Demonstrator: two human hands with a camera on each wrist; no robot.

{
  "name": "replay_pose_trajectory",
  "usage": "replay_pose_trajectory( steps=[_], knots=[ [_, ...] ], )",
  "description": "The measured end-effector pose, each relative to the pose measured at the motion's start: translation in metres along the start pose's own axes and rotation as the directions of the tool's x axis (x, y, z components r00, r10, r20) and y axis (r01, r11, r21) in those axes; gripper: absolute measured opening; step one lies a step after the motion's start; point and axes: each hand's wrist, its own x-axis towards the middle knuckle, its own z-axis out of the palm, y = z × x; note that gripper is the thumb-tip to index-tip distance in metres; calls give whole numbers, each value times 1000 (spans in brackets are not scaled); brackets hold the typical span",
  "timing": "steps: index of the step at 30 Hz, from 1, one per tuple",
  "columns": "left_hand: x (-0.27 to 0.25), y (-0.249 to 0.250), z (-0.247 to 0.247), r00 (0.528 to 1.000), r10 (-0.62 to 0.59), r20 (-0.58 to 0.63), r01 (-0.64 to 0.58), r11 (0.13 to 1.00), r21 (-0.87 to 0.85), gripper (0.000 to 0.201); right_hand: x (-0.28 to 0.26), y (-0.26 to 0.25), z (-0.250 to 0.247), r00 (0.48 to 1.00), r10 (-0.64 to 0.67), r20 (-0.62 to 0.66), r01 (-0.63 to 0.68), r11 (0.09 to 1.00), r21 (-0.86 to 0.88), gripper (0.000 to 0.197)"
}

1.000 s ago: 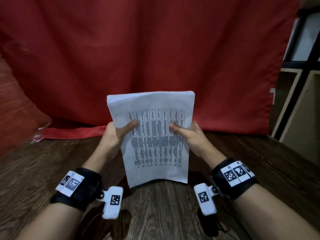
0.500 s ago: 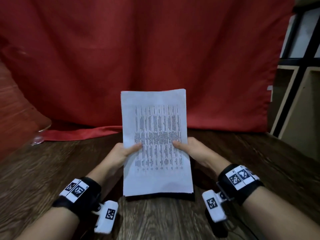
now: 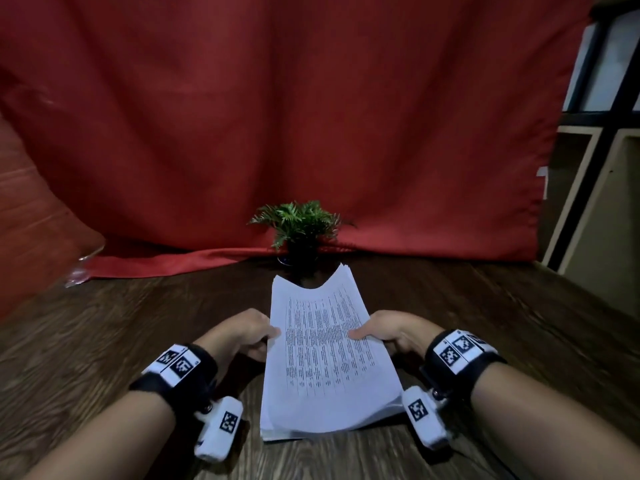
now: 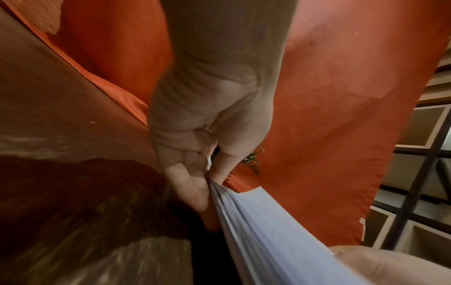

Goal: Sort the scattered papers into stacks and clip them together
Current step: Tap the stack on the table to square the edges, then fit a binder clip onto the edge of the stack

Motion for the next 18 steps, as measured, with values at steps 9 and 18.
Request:
replay_pose_trajectory(
  steps=[9,18],
  knots=[
    [6,9,-10,999,-37,-30,38,998,51,36,13,-12,-4,995,-12,-96,11,1000,-14,20],
    [23,13,-9,997,0,-81,15,981,195,18,1,-23,-8,976,-118,-183,85,980,-181,18]
  ],
)
